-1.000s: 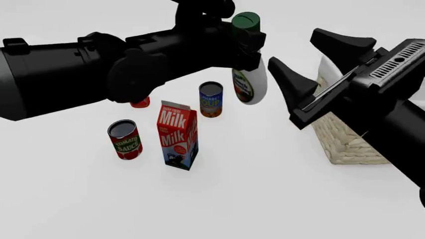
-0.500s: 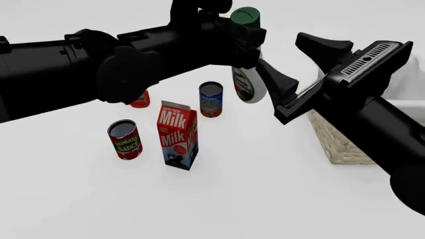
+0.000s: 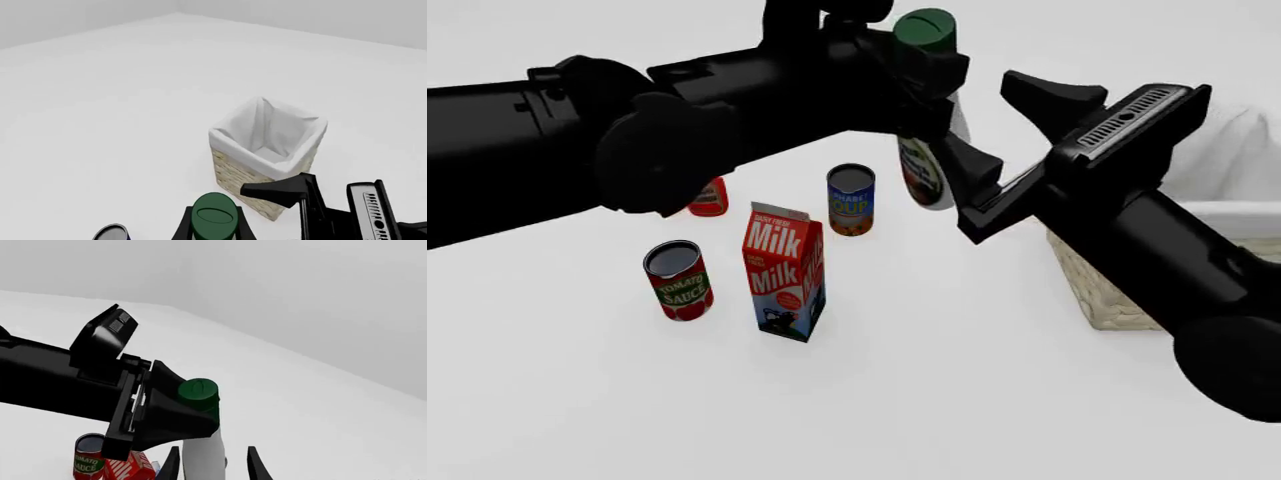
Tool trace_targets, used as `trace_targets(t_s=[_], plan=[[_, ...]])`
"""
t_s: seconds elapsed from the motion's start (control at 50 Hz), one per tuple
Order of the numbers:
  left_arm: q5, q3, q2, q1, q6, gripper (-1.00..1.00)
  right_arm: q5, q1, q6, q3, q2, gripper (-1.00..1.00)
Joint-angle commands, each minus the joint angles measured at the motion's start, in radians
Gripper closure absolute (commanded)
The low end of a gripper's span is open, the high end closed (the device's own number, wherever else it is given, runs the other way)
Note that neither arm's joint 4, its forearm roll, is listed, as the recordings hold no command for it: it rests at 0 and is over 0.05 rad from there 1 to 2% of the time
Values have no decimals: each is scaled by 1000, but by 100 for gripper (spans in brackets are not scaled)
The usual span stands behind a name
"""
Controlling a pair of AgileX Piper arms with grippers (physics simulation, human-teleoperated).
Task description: Pick the salad dressing and place it in the basket.
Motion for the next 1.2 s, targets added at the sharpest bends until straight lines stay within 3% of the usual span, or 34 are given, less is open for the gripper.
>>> trace_targets(t_s=[0.02, 0.86, 0.88, 1.2], plan=[[0, 3, -23, -14, 16, 100, -14, 1, 5, -12, 31, -100], [8, 20, -64, -34, 12, 100, -40, 19, -4, -56, 106, -100], [9, 20, -64, -35, 11, 100, -43, 19, -4, -55, 107, 100], [8, 24, -69, -33, 13, 100, -48, 24, -9, -47, 95, 100]])
